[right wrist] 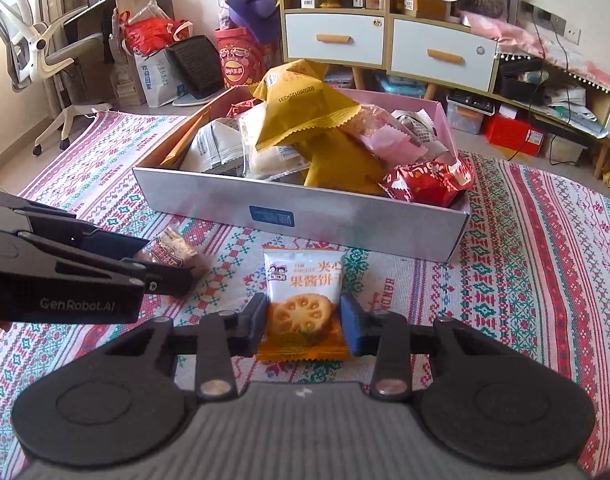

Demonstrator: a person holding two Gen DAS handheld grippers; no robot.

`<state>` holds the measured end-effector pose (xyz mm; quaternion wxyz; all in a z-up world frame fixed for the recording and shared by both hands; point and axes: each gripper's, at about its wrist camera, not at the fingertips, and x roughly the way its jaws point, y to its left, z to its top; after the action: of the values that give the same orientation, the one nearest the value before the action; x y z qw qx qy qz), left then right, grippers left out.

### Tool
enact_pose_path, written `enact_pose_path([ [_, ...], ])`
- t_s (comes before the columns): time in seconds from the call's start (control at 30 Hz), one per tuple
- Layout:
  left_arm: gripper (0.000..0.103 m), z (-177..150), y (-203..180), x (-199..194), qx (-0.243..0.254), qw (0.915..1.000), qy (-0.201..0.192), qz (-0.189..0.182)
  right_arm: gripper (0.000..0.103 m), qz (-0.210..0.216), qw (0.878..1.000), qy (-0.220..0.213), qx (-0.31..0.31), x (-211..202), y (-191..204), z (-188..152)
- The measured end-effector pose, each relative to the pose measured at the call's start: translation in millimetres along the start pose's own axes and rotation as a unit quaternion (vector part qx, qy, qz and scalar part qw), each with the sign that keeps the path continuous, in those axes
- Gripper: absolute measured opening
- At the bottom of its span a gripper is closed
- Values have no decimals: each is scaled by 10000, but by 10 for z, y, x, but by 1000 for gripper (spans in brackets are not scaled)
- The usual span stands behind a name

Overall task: Organize snacks
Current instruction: 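Lift both held packets and carry them over the pink box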

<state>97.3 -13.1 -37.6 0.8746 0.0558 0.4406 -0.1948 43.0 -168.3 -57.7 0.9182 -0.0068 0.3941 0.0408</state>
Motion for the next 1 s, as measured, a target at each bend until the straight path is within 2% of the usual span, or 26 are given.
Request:
enact_pose_path([
  [0.33, 47, -8, 96, -184, 15, 9999, -102, 8, 35, 5, 10000, 57, -31, -83, 49, 19],
  [0.53, 47, 60, 183, -314, -66, 9997, -247, 25, 35, 27, 9999, -127, 32, -211, 42, 118],
  [0.77, 47, 310, 237, -381, 20, 9987, -492, 107, 35, -3, 9986, -514, 111, -348, -86, 465],
  [1.0, 47, 720, 340, -200, -46, 9973, -695, 245, 35, -172, 9971, -710, 214, -199, -286, 914],
])
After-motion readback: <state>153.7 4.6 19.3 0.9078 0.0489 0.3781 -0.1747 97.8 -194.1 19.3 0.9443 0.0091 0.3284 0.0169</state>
